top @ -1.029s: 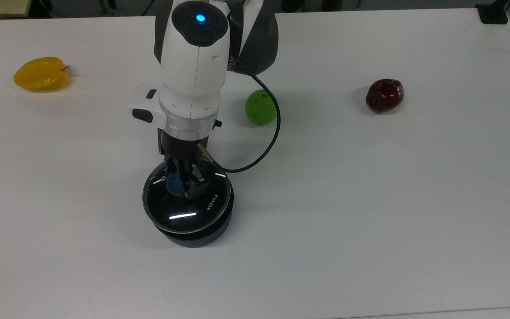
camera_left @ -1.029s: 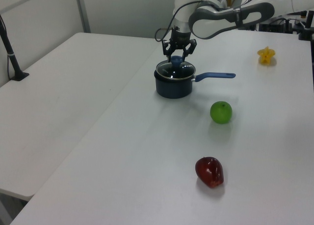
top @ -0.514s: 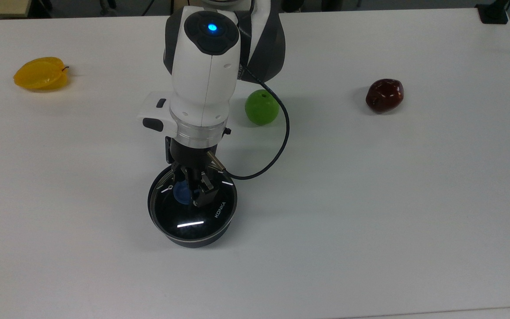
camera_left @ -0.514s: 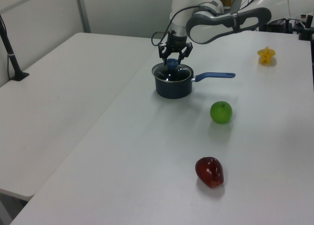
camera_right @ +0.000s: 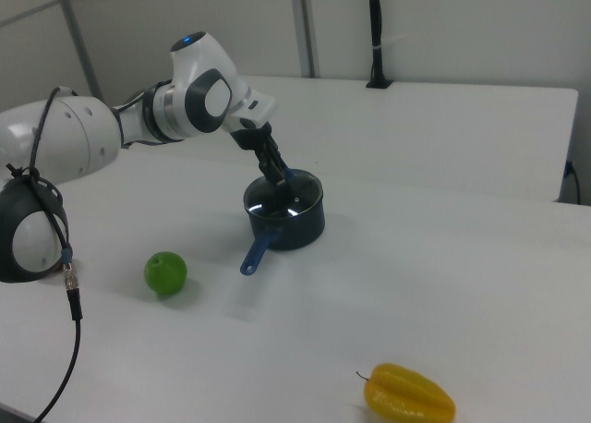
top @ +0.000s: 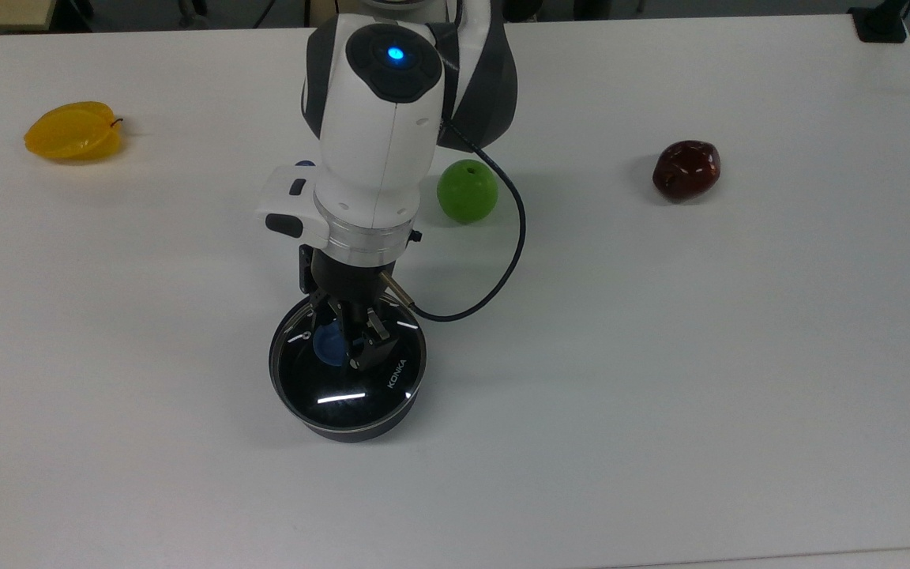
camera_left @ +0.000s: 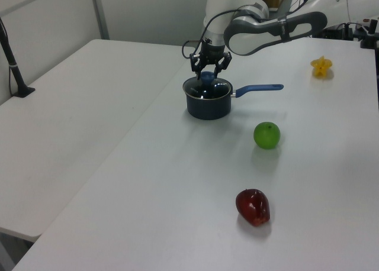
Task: Close lid
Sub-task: 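Lower the lid onto the pan rim and align it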
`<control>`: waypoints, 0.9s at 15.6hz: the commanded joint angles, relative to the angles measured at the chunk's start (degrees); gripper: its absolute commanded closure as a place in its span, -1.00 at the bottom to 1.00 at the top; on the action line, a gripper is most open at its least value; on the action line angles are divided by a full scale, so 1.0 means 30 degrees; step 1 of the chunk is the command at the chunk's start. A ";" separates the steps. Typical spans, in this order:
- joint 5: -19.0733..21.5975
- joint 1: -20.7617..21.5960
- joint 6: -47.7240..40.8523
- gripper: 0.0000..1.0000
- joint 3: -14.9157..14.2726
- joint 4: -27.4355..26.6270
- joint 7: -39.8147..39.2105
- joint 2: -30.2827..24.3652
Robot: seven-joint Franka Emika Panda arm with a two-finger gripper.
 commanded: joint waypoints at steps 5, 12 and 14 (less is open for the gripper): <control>-0.0310 0.0212 -0.1447 0.11 -0.0062 -0.0028 -0.1150 -0.0019; -0.0106 0.0212 -0.1831 -1.00 -0.0004 -0.0058 -0.0859 -0.0078; -0.0076 0.0183 -0.1830 -1.00 -0.0033 -0.0028 -0.0769 -0.0281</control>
